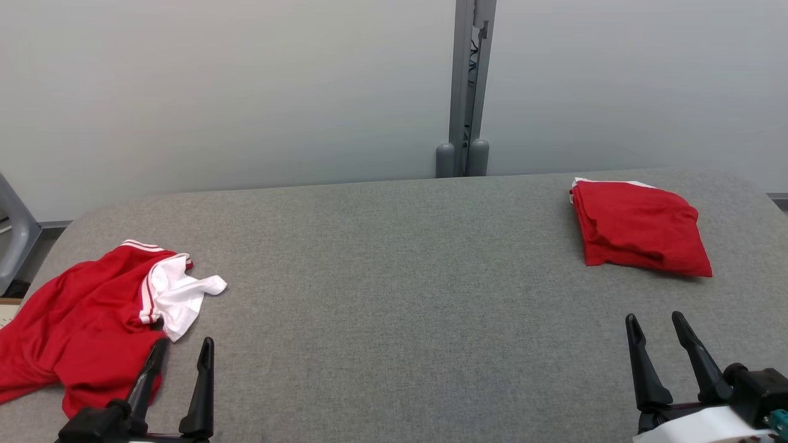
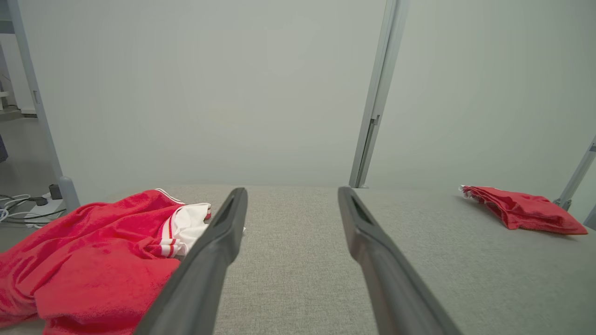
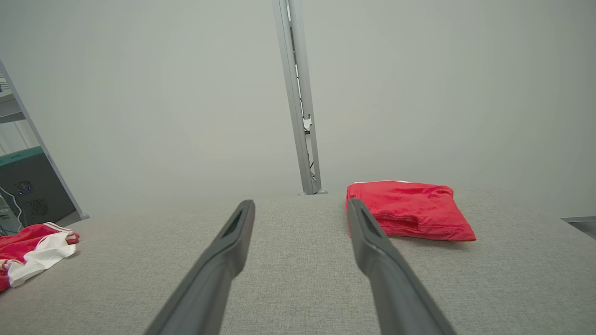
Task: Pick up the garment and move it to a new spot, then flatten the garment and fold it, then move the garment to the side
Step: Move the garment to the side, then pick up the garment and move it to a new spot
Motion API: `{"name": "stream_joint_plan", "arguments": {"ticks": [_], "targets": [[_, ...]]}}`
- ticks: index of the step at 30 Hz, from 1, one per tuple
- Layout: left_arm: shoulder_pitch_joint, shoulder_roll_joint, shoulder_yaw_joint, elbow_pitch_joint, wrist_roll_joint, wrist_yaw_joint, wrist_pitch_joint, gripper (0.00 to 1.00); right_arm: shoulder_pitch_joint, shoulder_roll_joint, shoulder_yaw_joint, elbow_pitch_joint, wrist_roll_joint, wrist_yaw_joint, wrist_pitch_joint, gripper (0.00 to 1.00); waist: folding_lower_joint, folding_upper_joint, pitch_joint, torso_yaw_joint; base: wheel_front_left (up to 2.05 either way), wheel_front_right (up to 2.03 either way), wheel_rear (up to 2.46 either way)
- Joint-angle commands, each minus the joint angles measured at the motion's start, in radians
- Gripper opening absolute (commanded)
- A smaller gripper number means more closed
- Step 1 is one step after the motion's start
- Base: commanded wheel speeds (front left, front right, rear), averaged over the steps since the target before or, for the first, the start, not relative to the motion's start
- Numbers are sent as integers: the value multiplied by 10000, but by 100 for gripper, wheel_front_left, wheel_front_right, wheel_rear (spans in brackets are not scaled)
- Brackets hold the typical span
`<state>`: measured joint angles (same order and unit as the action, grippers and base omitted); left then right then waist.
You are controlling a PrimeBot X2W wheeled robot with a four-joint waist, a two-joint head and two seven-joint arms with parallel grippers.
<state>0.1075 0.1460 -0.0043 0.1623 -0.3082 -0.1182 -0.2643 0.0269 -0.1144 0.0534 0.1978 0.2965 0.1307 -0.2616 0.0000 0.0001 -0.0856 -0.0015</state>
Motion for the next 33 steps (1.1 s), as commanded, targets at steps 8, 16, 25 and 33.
{"name": "stream_joint_plan", "arguments": {"ticks": [8, 16, 25, 33], "targets": [[-110, -96, 70, 7, 135, -105, 2, 100, 133, 142, -53, -71, -426, 2, -50, 100, 0, -1, 41, 40, 0, 0, 0], [-159, -123, 96, 38, 169, -118, 2, 100, 115, 287, -32, -142, -565, 3, -50, 100, 0, -1, 67, 89, 0, 0, 0], [-155, -142, 98, 55, 175, -128, 2, 100, 122, 319, -63, -102, -597, 3, -50, 100, 0, -1, 72, 116, 0, 0, 0], [-247, -29, 37, 194, 213, -131, 2, 100, 59, 344, 129, 18, -519, 2, -52, 100, 0, -1, 19, 582, 0, 0, 0]]}}
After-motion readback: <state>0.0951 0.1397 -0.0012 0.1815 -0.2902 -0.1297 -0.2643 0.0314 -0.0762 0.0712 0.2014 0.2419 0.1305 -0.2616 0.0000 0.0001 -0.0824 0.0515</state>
